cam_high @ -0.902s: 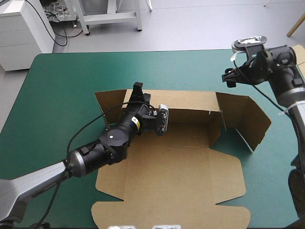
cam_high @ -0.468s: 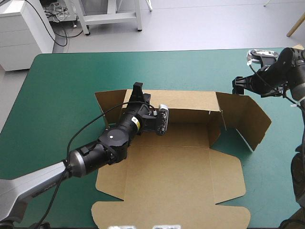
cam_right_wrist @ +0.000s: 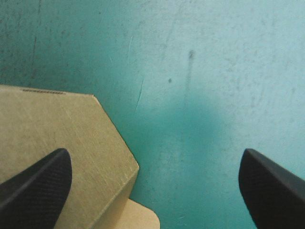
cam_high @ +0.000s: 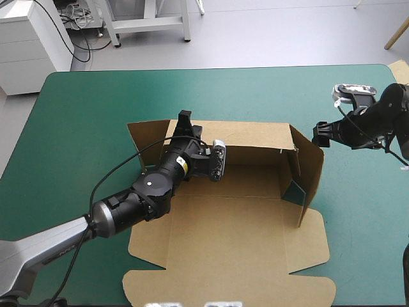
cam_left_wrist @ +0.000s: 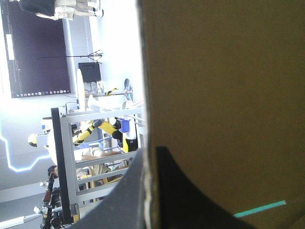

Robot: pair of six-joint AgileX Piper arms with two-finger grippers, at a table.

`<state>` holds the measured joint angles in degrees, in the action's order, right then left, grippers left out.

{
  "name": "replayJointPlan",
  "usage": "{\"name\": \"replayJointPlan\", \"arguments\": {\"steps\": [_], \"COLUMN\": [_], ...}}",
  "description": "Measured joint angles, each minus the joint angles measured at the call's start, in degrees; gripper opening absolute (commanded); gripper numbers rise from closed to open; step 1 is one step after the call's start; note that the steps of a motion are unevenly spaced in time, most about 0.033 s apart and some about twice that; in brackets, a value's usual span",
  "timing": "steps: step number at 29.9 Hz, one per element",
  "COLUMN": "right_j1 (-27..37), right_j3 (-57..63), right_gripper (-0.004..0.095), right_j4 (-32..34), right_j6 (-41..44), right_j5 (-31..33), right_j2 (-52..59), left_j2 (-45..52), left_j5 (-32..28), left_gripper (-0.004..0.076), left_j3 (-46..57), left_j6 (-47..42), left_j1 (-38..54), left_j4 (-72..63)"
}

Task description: Fold the box

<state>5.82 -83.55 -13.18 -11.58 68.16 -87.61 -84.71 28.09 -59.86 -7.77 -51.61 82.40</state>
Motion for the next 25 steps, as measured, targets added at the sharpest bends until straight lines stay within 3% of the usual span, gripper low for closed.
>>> {"name": "replayJointPlan", "arguments": {"steps": [8, 12, 21, 25], "right_j1": [0.0, 0.1, 0.1, 0.1], "right_j3": [8.55, 13.85, 30.02, 34.04], "right_gripper": [0.0875, 0.0876, 0.0876, 0.0876], "right_j4": [-2.2, -6.29, -23.95, -30.59], "right_j6": [-2.04, -6.08, -27.83, -38.17], "right_j5": [-2.13, -4.86, -16.59, -18.24], "right_j2": [4.96, 8.63, 17.1, 18.61], "left_j2": [0.0, 0.0, 0.0, 0.0], "left_j5": [0.0, 0.0, 0.05, -0.28], "left_gripper": [-0.0008, -0.0008, -0.0008, -0.0008], "left_j3": [0.0, 0.0, 0.0, 0.0], "left_j6": [-1.81, -3.51, -4.06, -4.06], "left_j1": [0.0, 0.0, 0.0, 0.0], "left_j4": [0.0, 0.0, 0.0, 0.18]}}
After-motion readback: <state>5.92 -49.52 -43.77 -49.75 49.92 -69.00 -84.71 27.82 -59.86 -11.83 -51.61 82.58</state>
